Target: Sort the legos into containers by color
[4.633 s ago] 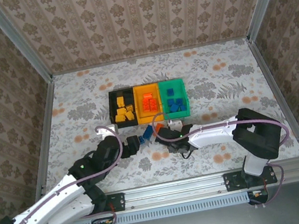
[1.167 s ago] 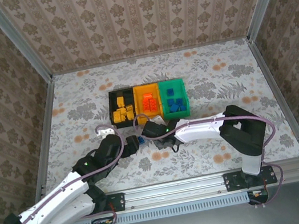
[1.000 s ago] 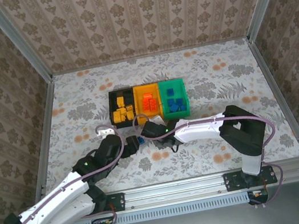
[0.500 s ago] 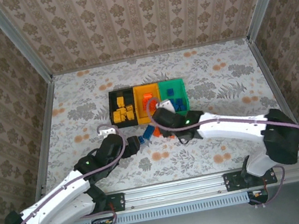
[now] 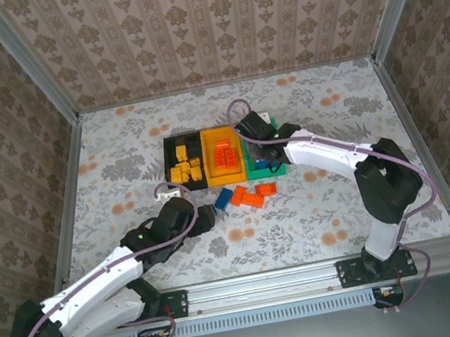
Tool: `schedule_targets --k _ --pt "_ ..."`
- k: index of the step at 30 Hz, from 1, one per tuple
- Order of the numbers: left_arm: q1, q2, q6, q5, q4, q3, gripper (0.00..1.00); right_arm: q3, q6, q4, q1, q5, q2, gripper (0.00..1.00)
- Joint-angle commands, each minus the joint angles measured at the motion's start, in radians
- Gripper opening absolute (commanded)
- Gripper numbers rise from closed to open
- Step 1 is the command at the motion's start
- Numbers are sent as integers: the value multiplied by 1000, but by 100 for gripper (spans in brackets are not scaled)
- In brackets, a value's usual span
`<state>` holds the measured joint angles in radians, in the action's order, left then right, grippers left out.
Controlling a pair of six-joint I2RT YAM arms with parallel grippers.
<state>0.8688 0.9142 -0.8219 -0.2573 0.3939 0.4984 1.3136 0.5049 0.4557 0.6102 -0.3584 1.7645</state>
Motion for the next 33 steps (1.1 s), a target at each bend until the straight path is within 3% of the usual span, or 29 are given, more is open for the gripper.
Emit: schedule_targets --k 1,4,6,15,19,22,33 --pt "-6 22 33 10 -9 34 100 73 -25 44 -18 19 37 46" --pt "-7 45 45 12 -16 42 100 102 -39 47 -18 32 30 68" --pt "-8 60 58 12 -21 50 100 98 -38 42 -17 44 -2 74" --pt "-24 246 176 82 -65 144 98 -162 23 -46 28 96 -262 78" --pt "-24 384 226 74 -63 209 85 -293 71 -85 31 125 -355 79" --pt "-26 458 239 55 -75 236 83 -350 88 -96 33 130 -415 79" --pt "-41 504 166 41 -90 175 67 -391 88 -96 33 102 -464 79"
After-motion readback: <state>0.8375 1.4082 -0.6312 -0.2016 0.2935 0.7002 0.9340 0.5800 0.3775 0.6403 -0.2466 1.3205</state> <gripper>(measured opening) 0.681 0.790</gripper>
